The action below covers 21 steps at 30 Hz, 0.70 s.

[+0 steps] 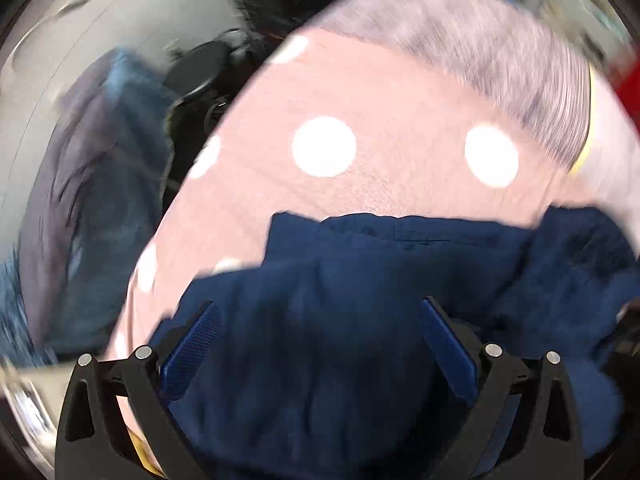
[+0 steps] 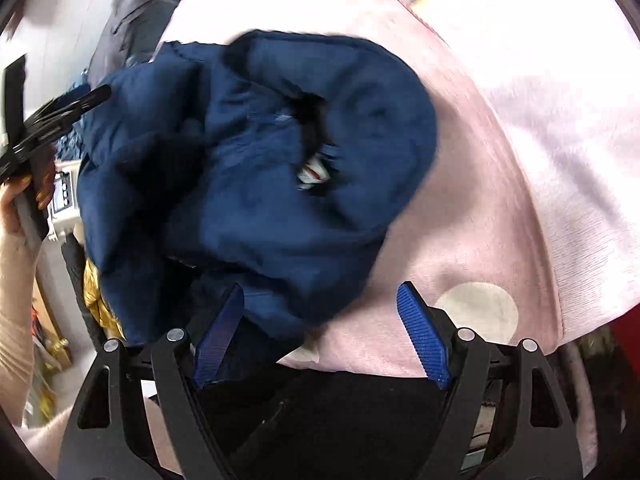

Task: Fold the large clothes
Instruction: 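Grasp the navy jacket with both grippers and lift it off the bed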

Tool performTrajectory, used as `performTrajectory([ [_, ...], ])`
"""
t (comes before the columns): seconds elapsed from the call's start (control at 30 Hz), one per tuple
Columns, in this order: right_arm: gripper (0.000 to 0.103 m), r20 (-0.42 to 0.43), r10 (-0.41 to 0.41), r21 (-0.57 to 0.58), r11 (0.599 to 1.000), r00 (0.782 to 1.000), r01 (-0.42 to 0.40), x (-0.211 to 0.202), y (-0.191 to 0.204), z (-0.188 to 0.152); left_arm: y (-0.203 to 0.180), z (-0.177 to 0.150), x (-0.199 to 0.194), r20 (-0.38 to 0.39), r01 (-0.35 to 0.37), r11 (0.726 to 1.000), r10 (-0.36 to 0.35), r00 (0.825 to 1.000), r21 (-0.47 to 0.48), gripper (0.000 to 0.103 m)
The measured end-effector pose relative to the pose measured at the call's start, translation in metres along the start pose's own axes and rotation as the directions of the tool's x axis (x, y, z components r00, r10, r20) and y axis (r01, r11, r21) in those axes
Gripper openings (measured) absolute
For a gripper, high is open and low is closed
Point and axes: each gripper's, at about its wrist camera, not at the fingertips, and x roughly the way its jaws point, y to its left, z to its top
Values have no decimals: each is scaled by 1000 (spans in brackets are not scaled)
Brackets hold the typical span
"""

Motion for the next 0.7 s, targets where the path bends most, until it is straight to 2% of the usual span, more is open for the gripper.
performTrajectory([
  [0.07, 79, -30, 37, 27, 999, 999, -36, 15, -3, -5, -18, 2, 24, -53, -15, 992, 21, 998, 126, 97],
  [0.13, 78, -80, 56, 37, 998, 995, -53, 39, 9, -11, -34, 2, 38, -86, 3, 979, 15, 996, 203, 97],
  [0.17, 79, -98, 46, 43, 998, 994, -42, 48, 8, -11, -37, 0, 41, -93, 12, 977, 8, 996, 213, 97],
  [0.27, 79, -107, 67, 26, 998, 992, -64, 63, 14, -7, -47, 1, 43, -110, 49, 982, -30, 994, 181, 97],
  [0.33, 79, -84, 86, -20, 996, 993, -88, 70, 31, 0, -52, 4, 44, -108, 57, 985, -40, 993, 162, 97],
  [0.43, 78, -67, 30, -95, 995, 997, -36, 83, 52, 4, -56, 2, 49, -96, 41, 991, -28, 995, 129, 97],
  [0.47, 67, -61, 5, -100, 995, 998, -11, 87, 55, 5, -55, 1, 50, -91, 36, 994, -26, 995, 104, 98],
  [0.5, 44, -44, -7, -112, 994, 999, 2, 87, 61, 4, -51, -2, 52, -89, 26, 996, -18, 996, 83, 95],
  [0.53, 37, -22, -10, -146, 989, 1000, 7, 86, 71, 3, -49, -2, 55, -90, 20, 998, -14, 996, 65, 93],
  [0.57, 25, -1, -23, -177, 984, 1000, 23, 81, 79, 2, -47, -8, 54, -91, 17, 999, -13, 996, 44, 84],
  [0.6, 18, 45, -41, -224, 973, 998, 50, 72, 91, 1, -46, -10, 53, -88, 12, 1000, -10, 996, 28, 74],
  [0.63, 17, 74, -36, -245, 968, 997, 53, 65, 97, 0, -43, -12, 49, -78, 16, 1000, -15, 997, 4, 68],
  [0.7, 13, 134, -6, -266, 963, 991, 42, 42, 109, -1, -31, -15, 44, -62, 53, 997, -57, 996, -63, 38],
])
